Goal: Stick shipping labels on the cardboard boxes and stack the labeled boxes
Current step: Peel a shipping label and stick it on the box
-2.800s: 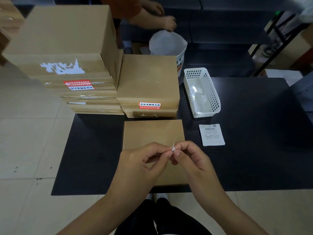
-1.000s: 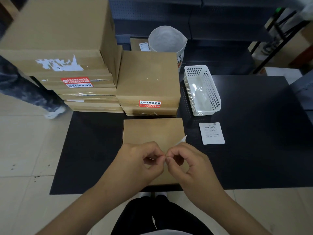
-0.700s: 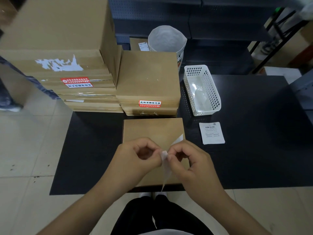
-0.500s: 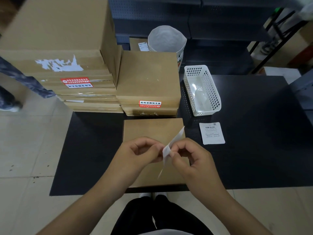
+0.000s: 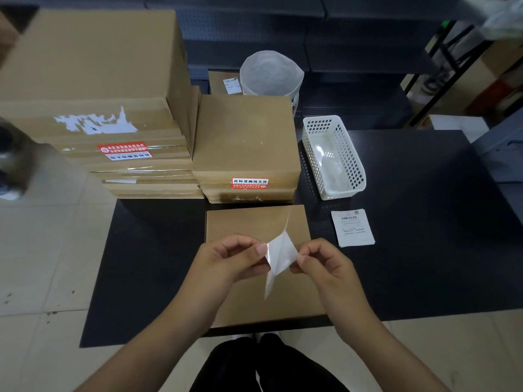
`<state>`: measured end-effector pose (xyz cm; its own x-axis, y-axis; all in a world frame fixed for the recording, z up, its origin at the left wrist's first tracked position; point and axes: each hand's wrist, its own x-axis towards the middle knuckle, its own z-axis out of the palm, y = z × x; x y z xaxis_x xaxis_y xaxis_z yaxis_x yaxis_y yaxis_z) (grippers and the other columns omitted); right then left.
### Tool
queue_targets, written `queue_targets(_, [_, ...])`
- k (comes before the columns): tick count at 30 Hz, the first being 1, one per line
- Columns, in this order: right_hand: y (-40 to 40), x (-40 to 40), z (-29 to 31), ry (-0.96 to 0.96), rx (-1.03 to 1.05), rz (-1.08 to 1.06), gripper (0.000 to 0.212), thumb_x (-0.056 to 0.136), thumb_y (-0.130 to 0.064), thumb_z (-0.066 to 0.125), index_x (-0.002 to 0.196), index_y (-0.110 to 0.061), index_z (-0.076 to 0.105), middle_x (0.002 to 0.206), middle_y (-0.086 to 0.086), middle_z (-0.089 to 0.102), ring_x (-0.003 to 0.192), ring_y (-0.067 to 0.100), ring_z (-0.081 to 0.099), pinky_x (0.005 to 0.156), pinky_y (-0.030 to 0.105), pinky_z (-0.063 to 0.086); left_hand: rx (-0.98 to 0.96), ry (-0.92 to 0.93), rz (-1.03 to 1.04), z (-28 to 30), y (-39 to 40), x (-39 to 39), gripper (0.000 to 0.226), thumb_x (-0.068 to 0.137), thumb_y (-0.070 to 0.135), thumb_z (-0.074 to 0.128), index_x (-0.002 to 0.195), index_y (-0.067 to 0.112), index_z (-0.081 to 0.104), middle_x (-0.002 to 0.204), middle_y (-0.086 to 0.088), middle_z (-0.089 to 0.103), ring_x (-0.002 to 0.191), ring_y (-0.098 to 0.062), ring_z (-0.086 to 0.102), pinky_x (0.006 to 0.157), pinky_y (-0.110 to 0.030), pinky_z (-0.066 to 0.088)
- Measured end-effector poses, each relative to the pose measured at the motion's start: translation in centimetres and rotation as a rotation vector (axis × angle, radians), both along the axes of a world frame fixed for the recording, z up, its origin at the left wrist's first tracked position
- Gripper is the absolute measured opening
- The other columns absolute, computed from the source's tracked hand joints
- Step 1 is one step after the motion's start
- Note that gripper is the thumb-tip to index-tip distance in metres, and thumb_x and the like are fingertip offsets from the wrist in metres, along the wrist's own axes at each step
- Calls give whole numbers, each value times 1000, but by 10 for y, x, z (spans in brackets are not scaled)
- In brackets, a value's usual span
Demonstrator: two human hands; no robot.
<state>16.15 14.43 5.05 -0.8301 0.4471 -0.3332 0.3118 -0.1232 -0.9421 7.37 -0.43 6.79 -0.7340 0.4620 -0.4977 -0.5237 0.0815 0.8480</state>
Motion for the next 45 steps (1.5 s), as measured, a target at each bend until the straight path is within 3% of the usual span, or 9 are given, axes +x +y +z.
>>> queue_targets(4, [14, -11, -17, -107, -205, -197, 21, 92, 0, 51, 72, -7, 54, 72, 3, 65, 71, 15, 64, 76, 31, 53, -15, -91, 130, -4, 1, -11, 12, 83, 10, 66, 91, 2, 70, 94, -9, 75, 87, -21, 73, 83, -34, 56])
queue_targets(10, [52, -41, -45, -127, -314, -417, 27, 89, 2, 49, 68, -13, 40, 63, 1, 45, 62, 12, 42, 66, 28, 43, -36, -117, 220, -12, 9, -24, 13, 83, 12, 66, 91, 3, 70, 93, -10, 74, 84, -20, 73, 85, -34, 54])
queue_targets(15, [106, -74, -66, -162, -191, -509, 17, 90, -1, 47, 80, -15, 45, 70, 0, 44, 63, 11, 40, 64, 26, 43, -43, -70, 282, -15, 25, -36, 26, 71, 23, 69, 90, 6, 70, 93, -11, 74, 89, -24, 72, 91, -42, 52])
queue_targets(21, [198, -119, -95, -205, 66, -585, 16, 94, -12, 53, 81, -18, 61, 102, 5, 64, 73, 12, 52, 67, 24, 48, -95, 53, 381, -16, 51, -61, 12, 75, 21, 70, 80, 10, 71, 84, -15, 72, 82, -23, 73, 87, -41, 52])
queue_targets(26, [242, -144, -123, -343, 454, -374, 24, 97, -14, 48, 112, -9, 66, 109, 11, 64, 79, 17, 63, 66, 23, 47, -173, 176, 347, -16, 72, -66, 11, 79, 18, 68, 84, 9, 70, 79, -11, 73, 79, -22, 72, 75, -33, 53])
queue_targets(30, [251, -146, -149, -426, 848, -14, 28, 95, -12, 49, 110, 6, 64, 117, 22, 59, 92, 30, 57, 78, 33, 47, -219, 221, 288, -20, 87, -59, 11, 73, 23, 69, 80, 15, 71, 79, -5, 73, 79, -20, 72, 73, -31, 52])
queue_targets(36, [248, -161, -156, -677, 1200, 208, 30, 98, -29, 49, 116, -8, 61, 122, 16, 44, 100, 29, 53, 71, 36, 49, -315, 339, 202, -32, 102, -50, 4, 76, 14, 73, 78, 17, 72, 77, 4, 73, 75, -12, 70, 69, -22, 55])
queue_targets(40, [245, -170, -157, -809, 1283, 328, 33, 99, -32, 47, 118, -8, 59, 132, 14, 33, 102, 25, 52, 68, 32, 49, -389, 419, 133, -33, 105, -48, 9, 80, 9, 72, 80, 17, 71, 77, 11, 72, 75, -5, 67, 70, -18, 54])
queue_targets(45, [224, -151, -132, -466, 1108, 67, 26, 97, -26, 51, 118, -12, 58, 121, 9, 48, 88, 25, 60, 65, 33, 46, -435, 490, 163, -37, 100, -45, 11, 80, 10, 73, 80, 20, 71, 77, 16, 71, 76, -1, 68, 70, -16, 54])
